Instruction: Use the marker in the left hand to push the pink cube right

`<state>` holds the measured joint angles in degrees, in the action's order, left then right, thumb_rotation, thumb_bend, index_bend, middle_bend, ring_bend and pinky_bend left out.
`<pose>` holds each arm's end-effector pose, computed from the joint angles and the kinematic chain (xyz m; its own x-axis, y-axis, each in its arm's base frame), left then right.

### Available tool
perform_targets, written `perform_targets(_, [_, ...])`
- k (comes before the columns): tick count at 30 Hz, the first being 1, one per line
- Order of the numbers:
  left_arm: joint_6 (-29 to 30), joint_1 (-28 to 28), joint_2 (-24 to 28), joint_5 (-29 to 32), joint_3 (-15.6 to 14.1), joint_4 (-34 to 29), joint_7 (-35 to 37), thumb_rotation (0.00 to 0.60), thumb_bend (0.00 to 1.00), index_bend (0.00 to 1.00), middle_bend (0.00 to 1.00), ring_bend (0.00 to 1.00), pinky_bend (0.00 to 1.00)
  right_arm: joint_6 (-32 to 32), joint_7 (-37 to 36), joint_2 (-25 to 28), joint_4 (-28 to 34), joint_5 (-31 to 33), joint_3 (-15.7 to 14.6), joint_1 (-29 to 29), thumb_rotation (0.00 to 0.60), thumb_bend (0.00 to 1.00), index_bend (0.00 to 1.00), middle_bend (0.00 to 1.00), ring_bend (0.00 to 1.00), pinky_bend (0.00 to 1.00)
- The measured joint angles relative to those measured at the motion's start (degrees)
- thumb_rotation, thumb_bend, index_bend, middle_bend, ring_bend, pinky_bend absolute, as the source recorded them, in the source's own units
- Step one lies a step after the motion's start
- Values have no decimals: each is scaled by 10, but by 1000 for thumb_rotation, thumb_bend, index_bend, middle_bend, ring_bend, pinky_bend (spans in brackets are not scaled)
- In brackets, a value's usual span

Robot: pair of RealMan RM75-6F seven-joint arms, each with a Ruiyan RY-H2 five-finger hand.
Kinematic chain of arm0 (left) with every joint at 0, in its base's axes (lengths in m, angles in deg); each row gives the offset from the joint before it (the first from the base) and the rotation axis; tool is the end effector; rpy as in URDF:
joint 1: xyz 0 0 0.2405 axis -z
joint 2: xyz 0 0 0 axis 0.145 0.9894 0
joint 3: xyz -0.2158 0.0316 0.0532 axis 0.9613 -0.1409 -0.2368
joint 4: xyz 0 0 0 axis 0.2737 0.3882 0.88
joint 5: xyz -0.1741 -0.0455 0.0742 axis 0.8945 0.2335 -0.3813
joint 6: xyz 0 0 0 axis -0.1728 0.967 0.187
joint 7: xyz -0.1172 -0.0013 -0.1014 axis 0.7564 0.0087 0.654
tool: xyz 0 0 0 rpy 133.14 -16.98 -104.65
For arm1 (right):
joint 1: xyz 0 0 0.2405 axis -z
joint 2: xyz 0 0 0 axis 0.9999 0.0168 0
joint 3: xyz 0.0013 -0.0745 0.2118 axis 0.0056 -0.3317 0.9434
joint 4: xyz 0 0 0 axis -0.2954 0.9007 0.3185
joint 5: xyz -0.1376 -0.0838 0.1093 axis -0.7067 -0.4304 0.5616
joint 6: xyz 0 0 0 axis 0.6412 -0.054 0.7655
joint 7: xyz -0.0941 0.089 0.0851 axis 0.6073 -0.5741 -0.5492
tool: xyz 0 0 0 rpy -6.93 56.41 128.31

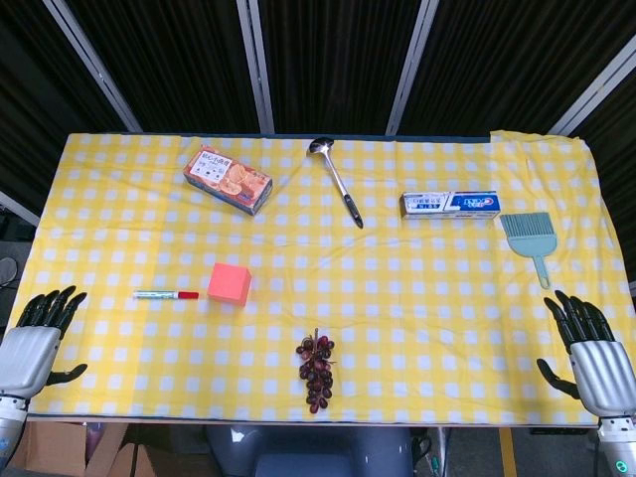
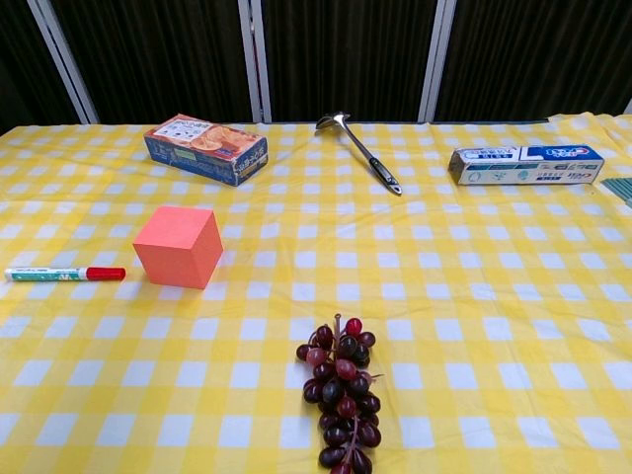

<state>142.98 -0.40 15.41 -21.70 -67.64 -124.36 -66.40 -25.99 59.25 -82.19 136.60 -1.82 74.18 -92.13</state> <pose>-0.2677 0.1782 0.1357 0.5183 0.2015 0.8311 0.8517 -0.0340 -0.5229 -0.2844 -0.1718 0.1634 0.4430 -0.0284 0.8961 -0.8950 -0.0718 0.4402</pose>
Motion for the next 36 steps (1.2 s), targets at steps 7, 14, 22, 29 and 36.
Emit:
perform_targets(7, [-4, 0, 1, 2, 2, -3, 0, 600, 0, 0, 0, 0, 3, 0, -3, 1, -1, 0, 0, 1, 600, 343, 0, 0, 0, 87])
perform_targets(14, [-9, 0, 1, 4, 3, -1, 2, 600, 0, 0, 0, 0, 3, 3, 1, 0, 1, 1, 0, -1, 600, 343, 0, 0, 0, 87])
perform_targets(22, [-26, 4, 4, 10, 2, -6, -2, 600, 0, 0, 0, 0, 3, 6, 5, 1, 4, 6, 0, 0, 600, 343, 0, 0, 0, 87])
perform_targets(29, [-70, 29, 5, 56, 18, -22, -18, 600, 0, 0, 0, 0, 4, 4, -3, 3, 3, 2, -2, 1, 600, 343, 0, 0, 0, 87])
perform_targets(36, [-142, 95, -21, 138, 61, -4, -79, 600, 77, 270, 25, 0, 6, 4, -6, 3, 4, -1, -3, 1, 600, 343, 0, 0, 0, 87])
